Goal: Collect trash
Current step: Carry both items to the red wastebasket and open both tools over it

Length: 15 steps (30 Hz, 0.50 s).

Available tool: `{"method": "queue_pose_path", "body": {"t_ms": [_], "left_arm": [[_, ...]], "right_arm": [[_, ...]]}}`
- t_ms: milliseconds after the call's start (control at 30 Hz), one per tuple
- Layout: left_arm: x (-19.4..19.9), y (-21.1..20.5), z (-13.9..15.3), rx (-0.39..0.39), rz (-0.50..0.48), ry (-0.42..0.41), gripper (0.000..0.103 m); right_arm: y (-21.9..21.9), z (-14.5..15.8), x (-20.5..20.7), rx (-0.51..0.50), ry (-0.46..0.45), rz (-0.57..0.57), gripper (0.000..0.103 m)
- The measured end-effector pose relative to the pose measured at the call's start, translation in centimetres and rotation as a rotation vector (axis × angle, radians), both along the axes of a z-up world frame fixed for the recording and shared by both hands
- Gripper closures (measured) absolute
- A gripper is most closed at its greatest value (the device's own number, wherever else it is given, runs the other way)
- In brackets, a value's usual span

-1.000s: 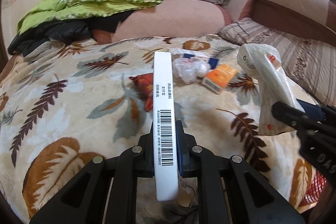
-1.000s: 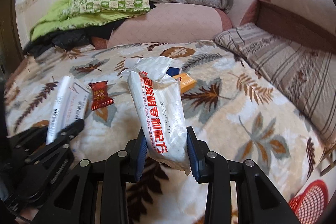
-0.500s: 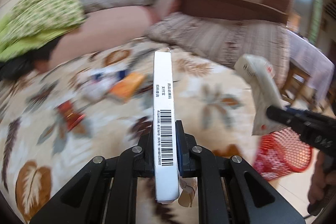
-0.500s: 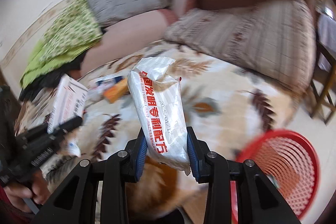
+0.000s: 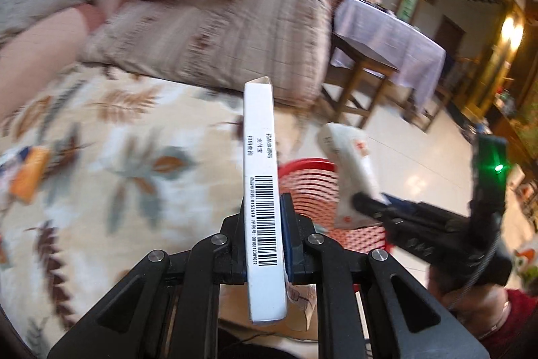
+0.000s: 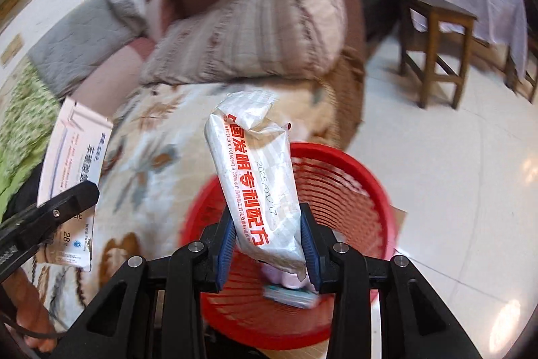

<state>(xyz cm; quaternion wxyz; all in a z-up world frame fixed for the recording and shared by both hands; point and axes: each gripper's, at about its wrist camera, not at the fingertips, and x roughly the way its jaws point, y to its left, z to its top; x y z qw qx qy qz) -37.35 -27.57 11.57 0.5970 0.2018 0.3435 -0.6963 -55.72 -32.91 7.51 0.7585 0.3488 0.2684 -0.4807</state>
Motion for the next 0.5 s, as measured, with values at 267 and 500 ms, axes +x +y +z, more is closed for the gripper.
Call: {"method": "queue_pose_path", "body": {"t_ms": [267, 500], "left_arm": [[-1.6, -1.1, -0.5, 0.019, -0.012, 0.008, 0.039], [6.7, 3.4, 0.4, 0.000, 0.201, 0.060, 0.039]], "right_arm": [[-0.7, -1.4, -2.4, 0.016, 0.077, -0.085, 0.052], [0.8, 0.4, 2.3, -0.063, 0.052, 0.052, 0.052]]}}
